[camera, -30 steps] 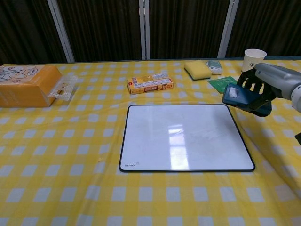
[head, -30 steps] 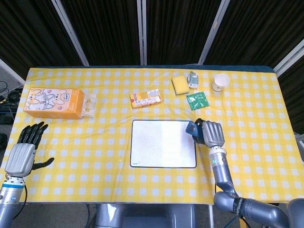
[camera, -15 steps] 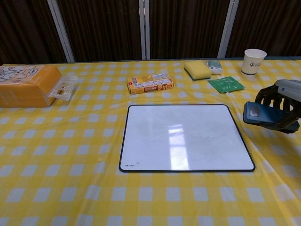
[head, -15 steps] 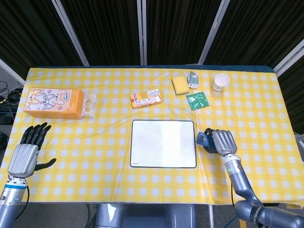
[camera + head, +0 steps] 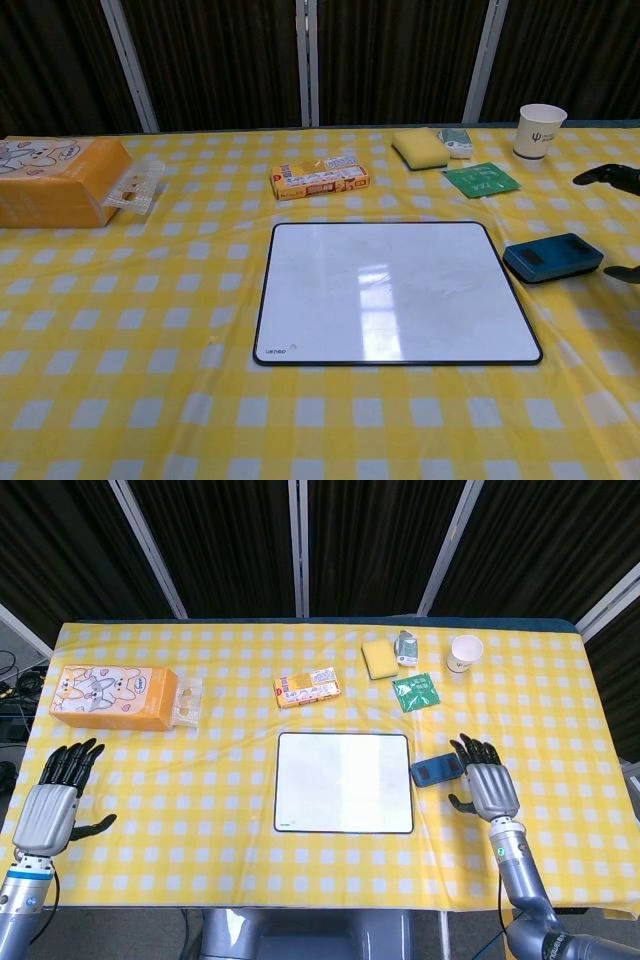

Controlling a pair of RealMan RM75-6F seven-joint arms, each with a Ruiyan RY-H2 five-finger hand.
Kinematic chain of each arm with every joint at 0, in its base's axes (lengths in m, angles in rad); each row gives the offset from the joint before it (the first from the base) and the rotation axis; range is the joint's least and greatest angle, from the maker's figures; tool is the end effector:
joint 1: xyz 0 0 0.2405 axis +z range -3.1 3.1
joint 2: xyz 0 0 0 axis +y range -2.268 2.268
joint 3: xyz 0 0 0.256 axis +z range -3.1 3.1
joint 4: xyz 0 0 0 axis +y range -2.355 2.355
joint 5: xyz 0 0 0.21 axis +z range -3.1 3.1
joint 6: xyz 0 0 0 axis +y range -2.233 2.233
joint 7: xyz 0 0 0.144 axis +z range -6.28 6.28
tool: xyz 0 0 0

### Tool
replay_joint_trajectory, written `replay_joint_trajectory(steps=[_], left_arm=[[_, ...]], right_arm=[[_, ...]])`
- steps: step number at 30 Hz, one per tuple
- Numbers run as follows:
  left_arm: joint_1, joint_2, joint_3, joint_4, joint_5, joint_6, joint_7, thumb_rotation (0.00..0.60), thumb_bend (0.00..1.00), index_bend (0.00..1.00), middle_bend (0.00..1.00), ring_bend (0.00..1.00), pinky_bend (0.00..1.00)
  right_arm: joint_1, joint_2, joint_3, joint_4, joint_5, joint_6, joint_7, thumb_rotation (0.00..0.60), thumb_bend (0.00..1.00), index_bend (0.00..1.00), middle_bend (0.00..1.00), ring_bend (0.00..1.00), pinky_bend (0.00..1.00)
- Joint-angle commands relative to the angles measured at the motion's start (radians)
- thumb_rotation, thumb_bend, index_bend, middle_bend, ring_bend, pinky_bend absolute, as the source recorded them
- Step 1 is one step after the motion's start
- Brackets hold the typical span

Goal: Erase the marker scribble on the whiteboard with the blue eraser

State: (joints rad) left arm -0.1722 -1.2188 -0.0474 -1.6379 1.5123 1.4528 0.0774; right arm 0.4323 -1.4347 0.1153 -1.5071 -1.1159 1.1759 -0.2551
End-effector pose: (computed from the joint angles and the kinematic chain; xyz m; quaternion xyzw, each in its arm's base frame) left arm -0.2788 0.2041 0.1199 -0.6162 -0.3828 -0.4195 0.5457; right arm -0.2659 -0.2864 0.0420 0.6299 -0.4506 0.3381 0.5346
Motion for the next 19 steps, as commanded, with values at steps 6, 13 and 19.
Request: replay_joint_trajectory(steps=[6, 13, 19], left_arm=[[0.023, 0.012, 0.008, -0.006, 0.026, 0.046, -0.007, 0.6, 0.01, 0.0, 0.0, 0.0, 0.0], [0.033, 0.008, 0.019, -0.001, 0.042, 0.055, 0.004, 0.6, 0.01, 0.0, 0.0, 0.0, 0.0], [0.038, 0.003, 0.027, -0.007, 0.072, 0.072, 0.019, 0.6, 0.01, 0.0, 0.0, 0.0, 0.0]], right_arm=[[-0.147, 0.088, -0.074, -0.061, -0.188, 0.212, 0.133, 0.6, 0.16, 0.06, 0.0, 0.0, 0.0], [-0.245, 0.116, -0.136, -0.033, -0.336, 0.36, 0.215, 0.6, 0.16, 0.03, 0.0, 0.0, 0.0], [-0.294, 0.157, -0.154, -0.062, -0.427, 0.451, 0.222, 0.6, 0.16, 0.02, 0.0, 0.0, 0.0]])
